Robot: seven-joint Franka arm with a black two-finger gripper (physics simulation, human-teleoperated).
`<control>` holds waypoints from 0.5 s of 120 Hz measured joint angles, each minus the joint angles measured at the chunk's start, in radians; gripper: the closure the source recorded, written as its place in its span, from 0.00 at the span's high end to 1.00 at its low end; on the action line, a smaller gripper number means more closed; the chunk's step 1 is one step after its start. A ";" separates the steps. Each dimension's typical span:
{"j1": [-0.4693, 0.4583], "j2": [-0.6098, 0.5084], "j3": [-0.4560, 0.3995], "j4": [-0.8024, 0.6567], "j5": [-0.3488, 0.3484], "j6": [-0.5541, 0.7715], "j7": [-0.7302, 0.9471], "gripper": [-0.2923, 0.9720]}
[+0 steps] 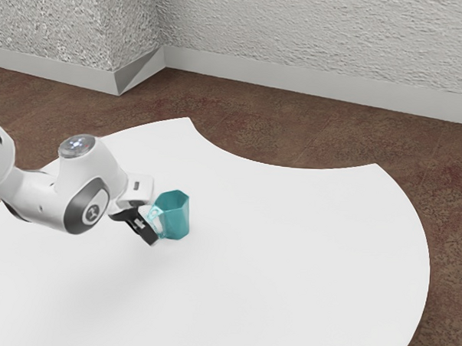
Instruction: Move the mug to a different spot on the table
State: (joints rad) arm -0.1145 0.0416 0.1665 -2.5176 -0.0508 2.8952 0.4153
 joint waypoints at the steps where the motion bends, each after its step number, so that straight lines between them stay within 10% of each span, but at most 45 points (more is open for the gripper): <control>1: -0.001 -0.009 0.001 -0.004 0.000 -0.004 0.000 0.77; 31: -0.022 -0.321 0.018 0.149 0.002 -0.436 -0.036 0.77; 60: -0.022 -0.185 -0.056 0.742 0.016 -0.953 -0.095 0.77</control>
State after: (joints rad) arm -0.1368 -0.1432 0.1100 -1.7755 -0.0345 1.9418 0.3202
